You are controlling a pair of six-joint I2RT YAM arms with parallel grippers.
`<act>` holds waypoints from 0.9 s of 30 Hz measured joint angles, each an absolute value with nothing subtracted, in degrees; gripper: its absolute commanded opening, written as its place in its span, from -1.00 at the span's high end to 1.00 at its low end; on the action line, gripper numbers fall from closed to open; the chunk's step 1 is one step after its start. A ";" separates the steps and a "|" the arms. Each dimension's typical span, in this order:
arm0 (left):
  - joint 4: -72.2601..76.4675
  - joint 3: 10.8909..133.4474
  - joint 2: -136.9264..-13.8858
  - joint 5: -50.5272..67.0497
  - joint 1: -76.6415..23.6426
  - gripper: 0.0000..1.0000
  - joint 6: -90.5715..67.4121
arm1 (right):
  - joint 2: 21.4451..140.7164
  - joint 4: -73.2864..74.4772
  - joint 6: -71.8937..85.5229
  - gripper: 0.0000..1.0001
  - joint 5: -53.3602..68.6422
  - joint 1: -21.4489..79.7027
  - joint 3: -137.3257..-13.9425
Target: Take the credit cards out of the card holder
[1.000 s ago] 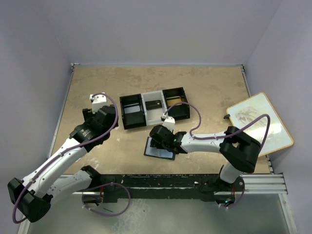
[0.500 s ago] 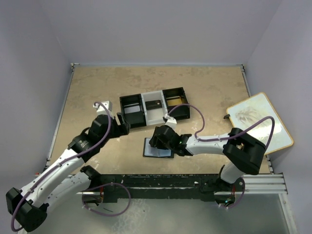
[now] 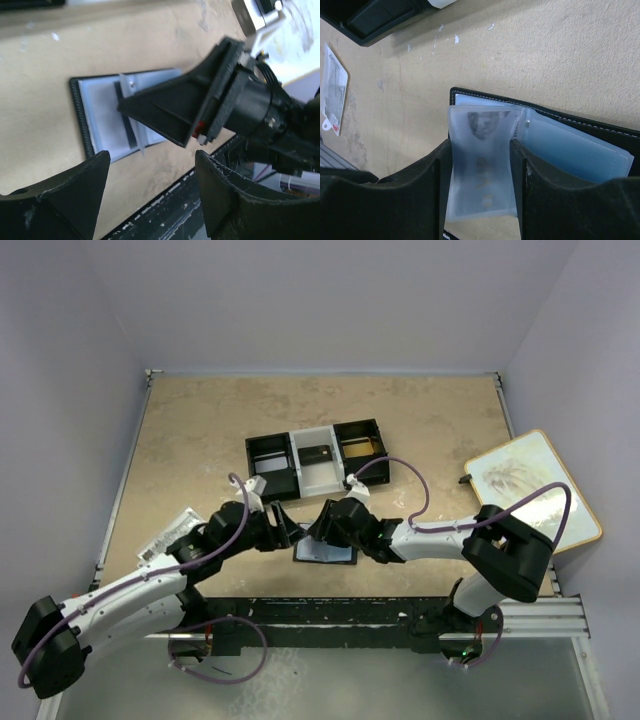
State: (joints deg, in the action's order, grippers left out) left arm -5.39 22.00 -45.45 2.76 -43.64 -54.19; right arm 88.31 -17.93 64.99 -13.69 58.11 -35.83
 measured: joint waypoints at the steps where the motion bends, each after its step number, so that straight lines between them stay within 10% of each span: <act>1: -4.47 21.71 -45.76 2.66 -44.97 -0.32 -54.50 | 88.31 -17.96 64.99 -0.03 -13.61 58.08 -35.83; 27: 18.26 11.99 -60.16 -0.86 -51.86 0.27 -59.44 | 88.31 -17.72 64.75 -0.06 -13.45 57.67 -35.83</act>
